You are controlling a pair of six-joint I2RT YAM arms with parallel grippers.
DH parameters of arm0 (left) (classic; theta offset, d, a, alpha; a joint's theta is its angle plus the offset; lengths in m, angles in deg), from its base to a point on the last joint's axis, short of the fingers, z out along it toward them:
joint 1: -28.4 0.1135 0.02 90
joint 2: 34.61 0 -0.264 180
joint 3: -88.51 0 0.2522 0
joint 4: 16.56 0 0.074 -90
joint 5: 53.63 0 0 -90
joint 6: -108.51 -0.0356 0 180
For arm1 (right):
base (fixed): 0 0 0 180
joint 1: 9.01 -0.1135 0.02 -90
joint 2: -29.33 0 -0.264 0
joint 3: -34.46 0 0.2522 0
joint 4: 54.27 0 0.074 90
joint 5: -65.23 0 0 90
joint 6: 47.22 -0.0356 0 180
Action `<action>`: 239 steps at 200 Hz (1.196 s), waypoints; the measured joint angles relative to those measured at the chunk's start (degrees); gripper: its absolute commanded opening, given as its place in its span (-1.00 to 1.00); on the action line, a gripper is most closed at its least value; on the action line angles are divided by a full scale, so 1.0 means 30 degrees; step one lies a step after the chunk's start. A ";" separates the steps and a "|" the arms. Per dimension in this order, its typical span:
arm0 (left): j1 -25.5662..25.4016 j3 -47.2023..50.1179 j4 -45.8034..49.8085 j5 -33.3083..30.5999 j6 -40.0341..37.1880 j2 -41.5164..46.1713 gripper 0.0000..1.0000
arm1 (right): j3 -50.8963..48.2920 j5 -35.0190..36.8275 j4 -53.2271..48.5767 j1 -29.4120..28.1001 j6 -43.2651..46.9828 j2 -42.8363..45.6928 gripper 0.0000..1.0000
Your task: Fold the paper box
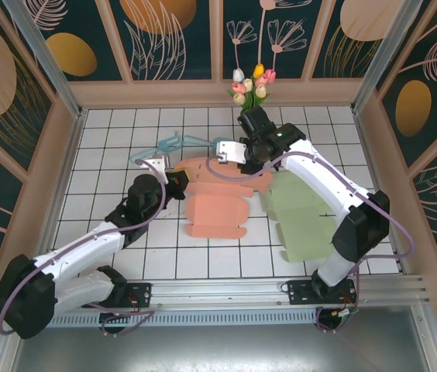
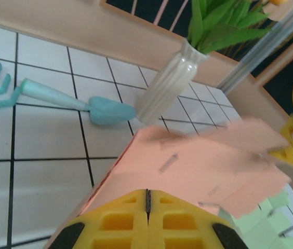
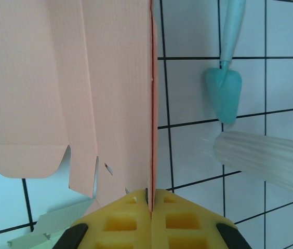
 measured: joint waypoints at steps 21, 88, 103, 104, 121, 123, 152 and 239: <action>0.0000 -0.0831 0.0284 -0.1282 -0.0015 -0.0772 -0.94 | -0.1071 -0.0007 0.0226 0.0000 0.0080 0.0612 -1.00; 0.0000 -0.1676 0.0721 -0.2419 -0.0095 -0.1821 -0.96 | -0.2448 0.0233 0.1086 -0.0583 0.0510 0.2069 -1.00; 0.0000 -0.1916 0.0714 -0.1858 -0.0095 -0.2186 -0.97 | -0.2448 0.0656 0.1195 -0.0940 0.0495 0.2091 -1.00; 0.0000 -0.1931 0.0707 -0.1814 -0.0095 -0.2208 -0.97 | -0.2448 0.0663 0.1195 -0.0969 0.0495 0.2091 -1.00; 0.0000 -0.2084 0.0707 -0.1239 -0.0073 -0.2543 -0.98 | -0.2448 0.0962 0.1384 -0.1151 0.0430 0.2084 -1.00; 0.0000 -0.2098 0.0699 -0.1158 -0.0066 -0.2565 -0.98 | -0.2448 0.1013 0.1421 -0.1166 0.0430 0.2091 -1.00; 0.0000 -0.2120 0.0634 -0.0408 -0.0015 -0.2608 -0.98 | -0.2448 0.1603 0.1843 -0.1209 0.0204 0.2062 -1.00; -0.0058 -0.2120 -0.0015 0.0561 0.0546 -0.3381 -0.98 | -0.1661 0.2572 0.2404 -0.1872 -0.1195 0.0022 -1.00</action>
